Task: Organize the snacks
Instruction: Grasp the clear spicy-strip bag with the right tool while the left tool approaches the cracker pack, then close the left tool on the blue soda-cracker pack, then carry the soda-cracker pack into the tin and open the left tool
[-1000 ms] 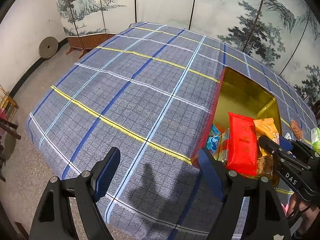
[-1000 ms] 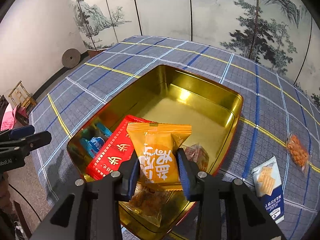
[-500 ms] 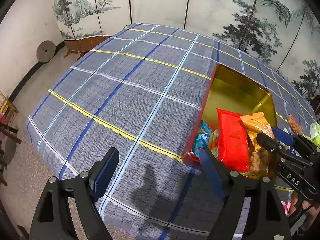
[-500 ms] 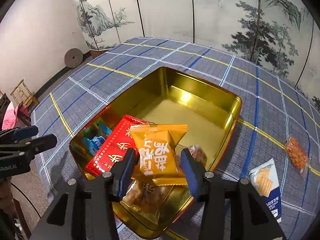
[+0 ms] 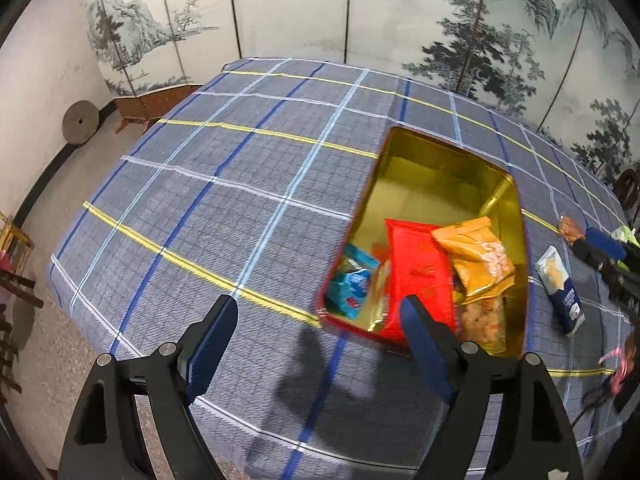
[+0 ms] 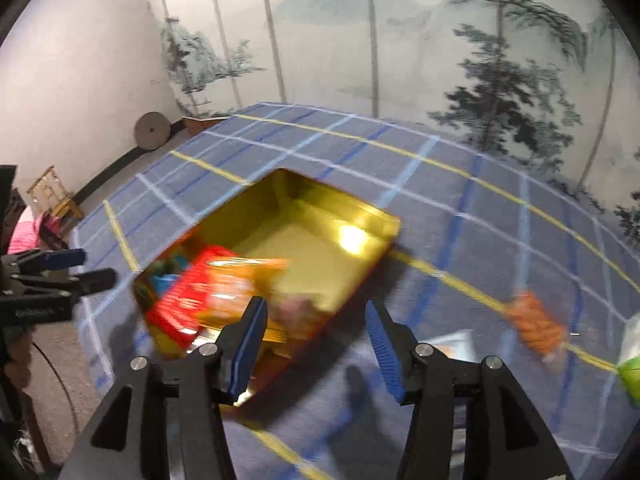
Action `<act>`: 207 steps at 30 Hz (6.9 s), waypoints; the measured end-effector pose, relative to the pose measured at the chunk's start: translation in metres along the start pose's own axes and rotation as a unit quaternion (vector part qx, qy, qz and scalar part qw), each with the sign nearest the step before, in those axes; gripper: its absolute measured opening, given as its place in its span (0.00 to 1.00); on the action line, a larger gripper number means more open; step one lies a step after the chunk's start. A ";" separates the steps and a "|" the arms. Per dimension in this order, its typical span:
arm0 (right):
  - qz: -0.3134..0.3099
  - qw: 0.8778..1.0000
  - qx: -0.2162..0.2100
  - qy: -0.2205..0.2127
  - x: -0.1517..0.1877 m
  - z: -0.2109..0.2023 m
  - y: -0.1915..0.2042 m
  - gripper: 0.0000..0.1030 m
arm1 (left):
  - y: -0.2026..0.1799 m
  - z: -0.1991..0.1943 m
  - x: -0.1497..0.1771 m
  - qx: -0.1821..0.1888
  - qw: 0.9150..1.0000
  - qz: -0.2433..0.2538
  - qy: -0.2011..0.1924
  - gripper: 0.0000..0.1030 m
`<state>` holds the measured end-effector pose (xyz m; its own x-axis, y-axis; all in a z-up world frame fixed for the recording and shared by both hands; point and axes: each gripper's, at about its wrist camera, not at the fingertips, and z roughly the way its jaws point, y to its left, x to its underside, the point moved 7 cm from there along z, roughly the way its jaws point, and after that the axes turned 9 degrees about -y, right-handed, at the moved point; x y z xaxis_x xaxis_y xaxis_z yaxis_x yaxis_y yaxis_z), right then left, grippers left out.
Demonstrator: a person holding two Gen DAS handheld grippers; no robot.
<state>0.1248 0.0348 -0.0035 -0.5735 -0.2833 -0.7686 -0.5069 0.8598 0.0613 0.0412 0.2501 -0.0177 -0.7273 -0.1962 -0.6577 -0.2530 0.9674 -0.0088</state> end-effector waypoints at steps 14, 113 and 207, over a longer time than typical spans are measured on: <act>-0.057 0.994 0.013 0.094 0.022 0.031 -0.160 0.56 | -0.071 -0.003 -0.004 0.005 0.999 0.047 0.015 0.79; 0.148 0.964 0.221 0.012 0.139 -0.052 -0.258 0.40 | -0.283 0.072 0.046 0.109 0.973 0.169 0.112 0.45; 0.161 0.951 0.263 0.026 0.138 -0.054 -0.255 0.37 | -0.063 0.039 -0.025 0.030 0.995 0.086 0.027 0.70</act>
<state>0.1400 -0.2461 -0.0905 -0.6825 0.0220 -0.7305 0.0853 0.9951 -0.0498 0.0998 0.2006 -0.0306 -0.7897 -0.0329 -0.6126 -0.0845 0.9949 0.0554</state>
